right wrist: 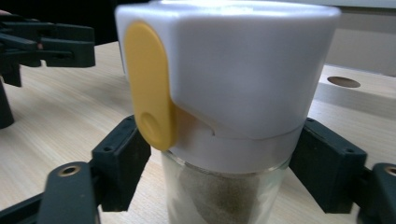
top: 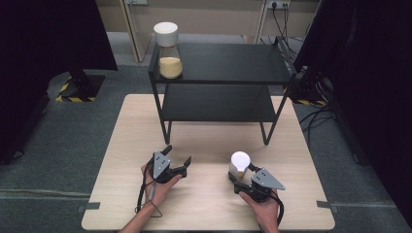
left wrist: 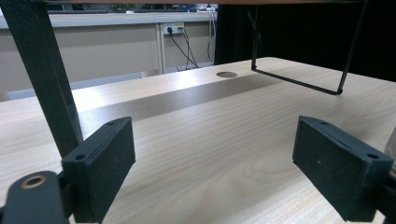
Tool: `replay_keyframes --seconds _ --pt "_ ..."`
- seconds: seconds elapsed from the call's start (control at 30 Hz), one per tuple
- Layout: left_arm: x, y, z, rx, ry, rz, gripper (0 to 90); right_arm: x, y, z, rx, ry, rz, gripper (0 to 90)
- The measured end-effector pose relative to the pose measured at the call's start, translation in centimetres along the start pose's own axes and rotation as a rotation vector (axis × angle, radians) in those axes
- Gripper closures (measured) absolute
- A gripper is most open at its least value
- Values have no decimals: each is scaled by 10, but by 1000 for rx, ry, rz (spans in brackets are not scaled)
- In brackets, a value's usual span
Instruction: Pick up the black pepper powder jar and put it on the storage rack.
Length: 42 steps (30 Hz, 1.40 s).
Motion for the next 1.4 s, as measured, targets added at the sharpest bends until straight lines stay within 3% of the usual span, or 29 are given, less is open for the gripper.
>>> replay_keyframes --seconds 0.47,1.4 --pt "0 0 0 -1 0 0 127 -1 -1 -1 5 -20 -18 307" --pt "0 0 0 0 2 2 127 -15 14 48 -176 -29 -111 309"
Point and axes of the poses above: each handheld gripper's, and its own axes: y roughly backward along the jaws, z roughly out of its top, x roughly to its left, the point moved 10 cm from there along -y, roughly forward along the jaws, and after that the axes turned 13 degrees about -x, right-handed, at the moved point
